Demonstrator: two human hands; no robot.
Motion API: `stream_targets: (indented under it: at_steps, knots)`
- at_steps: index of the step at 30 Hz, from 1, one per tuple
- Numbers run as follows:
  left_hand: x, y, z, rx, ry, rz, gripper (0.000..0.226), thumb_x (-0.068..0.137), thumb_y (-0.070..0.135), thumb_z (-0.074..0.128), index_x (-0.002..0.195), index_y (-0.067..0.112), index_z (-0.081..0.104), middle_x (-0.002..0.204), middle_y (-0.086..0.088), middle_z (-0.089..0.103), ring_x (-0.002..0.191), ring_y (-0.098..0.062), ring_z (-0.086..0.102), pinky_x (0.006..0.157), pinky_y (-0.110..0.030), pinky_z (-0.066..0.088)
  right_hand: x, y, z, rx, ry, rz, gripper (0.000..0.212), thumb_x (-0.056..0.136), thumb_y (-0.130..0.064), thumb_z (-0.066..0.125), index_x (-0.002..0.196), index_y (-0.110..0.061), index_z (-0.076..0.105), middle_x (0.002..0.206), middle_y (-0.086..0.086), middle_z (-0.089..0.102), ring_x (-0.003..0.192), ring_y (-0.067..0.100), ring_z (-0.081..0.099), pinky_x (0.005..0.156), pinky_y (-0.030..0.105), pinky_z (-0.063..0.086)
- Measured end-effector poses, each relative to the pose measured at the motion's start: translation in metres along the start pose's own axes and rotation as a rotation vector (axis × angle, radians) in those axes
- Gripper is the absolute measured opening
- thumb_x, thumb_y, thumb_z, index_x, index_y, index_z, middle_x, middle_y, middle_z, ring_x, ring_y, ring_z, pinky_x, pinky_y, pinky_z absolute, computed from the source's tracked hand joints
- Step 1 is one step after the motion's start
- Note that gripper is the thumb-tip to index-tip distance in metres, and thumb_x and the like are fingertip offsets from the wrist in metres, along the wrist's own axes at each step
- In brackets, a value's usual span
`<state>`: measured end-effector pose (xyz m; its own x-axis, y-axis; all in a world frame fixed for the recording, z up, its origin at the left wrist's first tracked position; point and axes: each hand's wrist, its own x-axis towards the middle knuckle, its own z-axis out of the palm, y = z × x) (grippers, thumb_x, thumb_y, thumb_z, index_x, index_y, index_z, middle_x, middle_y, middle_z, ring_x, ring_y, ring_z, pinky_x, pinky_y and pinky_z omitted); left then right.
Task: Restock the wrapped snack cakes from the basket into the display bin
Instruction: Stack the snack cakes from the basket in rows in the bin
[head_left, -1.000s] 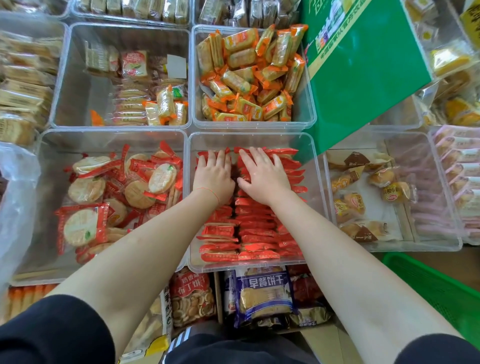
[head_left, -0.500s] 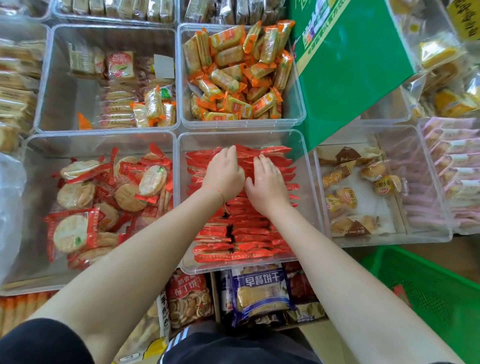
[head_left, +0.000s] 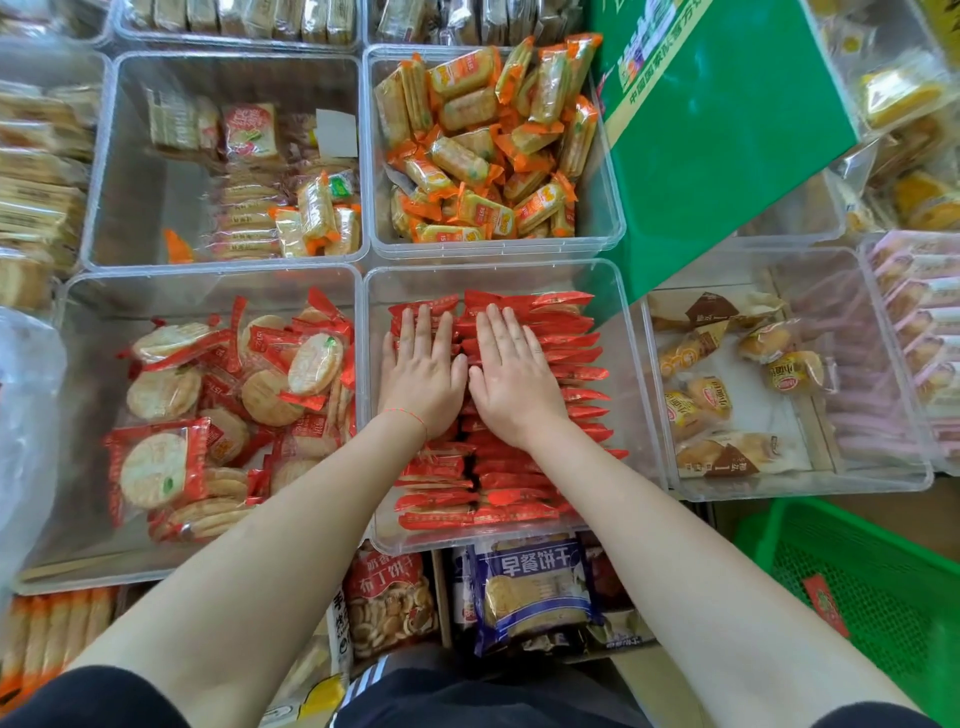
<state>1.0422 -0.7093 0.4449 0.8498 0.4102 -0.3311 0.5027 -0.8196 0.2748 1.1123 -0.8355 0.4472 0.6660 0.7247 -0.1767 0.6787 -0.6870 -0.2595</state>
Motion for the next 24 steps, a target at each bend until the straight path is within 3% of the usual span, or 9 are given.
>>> stream_targets:
  at_steps: [5, 12, 17, 20, 22, 24]
  knots:
    - [0.002, -0.001, 0.005, -0.003, 0.009, -0.006, 0.060, 0.100, 0.046, 0.008, 0.154, 0.026, -0.006, 0.162, -0.006, -0.014, 0.147, -0.021, -0.021, 0.119, -0.046, -0.011, 0.019, -0.004, 0.000, -0.002, 0.010, 0.200, 0.068, 0.101, -0.039, 0.022, 0.155, -0.004, 0.000, 0.163, 0.015, -0.005, 0.150, 0.027, -0.009, 0.122, 0.042, -0.005]
    - [0.004, -0.003, 0.009, 0.028, -0.008, 0.022, 0.061, 0.100, 0.046, 0.008, 0.154, 0.024, -0.009, 0.161, -0.004, -0.017, 0.146, -0.019, -0.023, 0.119, -0.044, -0.013, 0.016, 0.001, 0.005, -0.097, -0.049, 0.032, 0.065, 0.101, -0.036, 0.021, 0.156, -0.008, 0.002, 0.164, 0.010, 0.001, 0.151, 0.023, -0.004, 0.122, 0.044, -0.003]
    - [0.005, 0.002, -0.007, 0.051, -0.077, 0.016, 0.061, 0.100, 0.047, 0.010, 0.155, 0.022, -0.004, 0.162, -0.007, -0.012, 0.148, -0.022, -0.019, 0.119, -0.047, -0.010, 0.027, -0.002, -0.016, -0.115, -0.152, 0.053, 0.063, 0.102, -0.037, 0.019, 0.156, -0.011, 0.002, 0.164, 0.006, -0.001, 0.151, 0.020, -0.004, 0.121, 0.045, -0.004]
    - [-0.012, 0.006, -0.012, 0.087, 0.010, 0.066, 0.063, 0.101, 0.048, 0.013, 0.155, 0.018, -0.001, 0.162, -0.010, -0.008, 0.148, -0.025, -0.015, 0.119, -0.049, -0.009, 0.006, 0.003, -0.034, -0.014, -0.056, -0.032, 0.063, 0.102, -0.039, 0.026, 0.156, -0.010, 0.012, 0.164, 0.007, 0.008, 0.151, 0.020, 0.002, 0.122, 0.043, 0.001]
    - [-0.035, 0.006, -0.016, 0.130, 0.077, 0.109, 0.063, 0.100, 0.042, 0.025, 0.154, 0.014, 0.010, 0.162, -0.015, 0.001, 0.149, -0.031, -0.005, 0.120, -0.050, 0.001, -0.024, 0.006, -0.045, -0.029, -0.027, -0.112, 0.061, 0.099, -0.038, 0.040, 0.152, -0.009, 0.029, 0.160, 0.012, 0.021, 0.149, 0.027, 0.014, 0.121, 0.044, 0.012]
    - [-0.060, 0.006, -0.019, 0.139, 0.145, 0.172, 0.049, 0.094, 0.032, 0.044, 0.137, 0.009, 0.044, 0.149, -0.022, 0.033, 0.138, -0.039, 0.029, 0.108, -0.051, 0.032, -0.051, 0.010, -0.049, -0.117, 0.001, -0.173, 0.042, 0.092, -0.032, 0.054, 0.127, -0.007, 0.057, 0.138, 0.017, 0.048, 0.131, 0.034, 0.042, 0.106, 0.046, 0.036]
